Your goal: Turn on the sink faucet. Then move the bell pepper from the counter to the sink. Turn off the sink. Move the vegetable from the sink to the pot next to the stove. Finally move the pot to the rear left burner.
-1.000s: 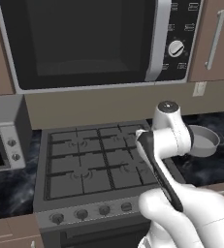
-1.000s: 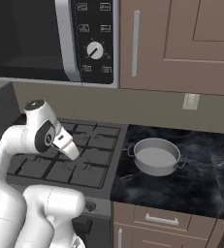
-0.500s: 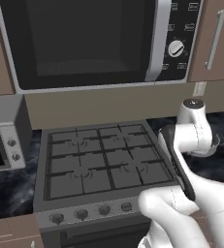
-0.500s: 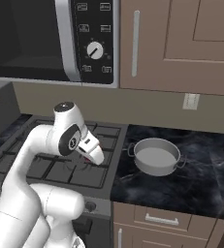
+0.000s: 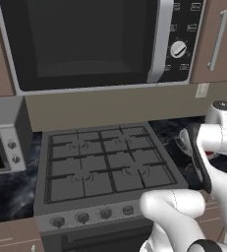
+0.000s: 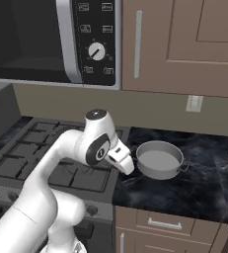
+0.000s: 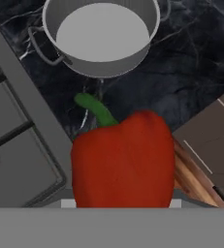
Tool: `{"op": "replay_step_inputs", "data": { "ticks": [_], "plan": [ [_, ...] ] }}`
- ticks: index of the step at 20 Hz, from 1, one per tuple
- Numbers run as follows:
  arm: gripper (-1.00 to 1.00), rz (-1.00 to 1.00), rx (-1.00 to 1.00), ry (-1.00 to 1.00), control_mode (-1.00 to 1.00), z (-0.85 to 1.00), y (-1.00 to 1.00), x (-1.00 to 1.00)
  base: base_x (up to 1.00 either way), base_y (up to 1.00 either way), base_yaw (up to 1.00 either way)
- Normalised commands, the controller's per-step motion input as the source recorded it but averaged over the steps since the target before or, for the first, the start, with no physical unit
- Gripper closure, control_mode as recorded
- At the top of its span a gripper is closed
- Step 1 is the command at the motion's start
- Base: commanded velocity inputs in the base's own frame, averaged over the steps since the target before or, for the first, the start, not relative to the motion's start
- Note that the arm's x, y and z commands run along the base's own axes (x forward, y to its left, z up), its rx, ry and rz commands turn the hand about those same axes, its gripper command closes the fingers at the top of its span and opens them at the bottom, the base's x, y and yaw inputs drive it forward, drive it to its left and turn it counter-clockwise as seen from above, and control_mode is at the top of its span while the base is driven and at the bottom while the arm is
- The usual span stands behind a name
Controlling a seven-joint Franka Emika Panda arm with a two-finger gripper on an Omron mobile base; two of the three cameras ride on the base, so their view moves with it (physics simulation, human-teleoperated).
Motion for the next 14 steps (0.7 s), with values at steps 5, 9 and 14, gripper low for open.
{"op": "replay_step_inputs", "data": {
  "ticks": [5, 9, 14],
  "plan": [
    [1.00, -0.01, 0.00, 0.01, -1.00, 0.00, -0.71, 0.20, 0.00, 0.00, 0.00],
    [1.00, 0.00, 0.00, 0.00, -1.00, 0.00, -0.53, 0.35, 0.00, 0.00, 0.00],
    [1.00, 0.00, 0.00, 0.00, -1.00, 0.00, -0.29, 0.46, 0.00, 0.00, 0.00]
  ]
}}
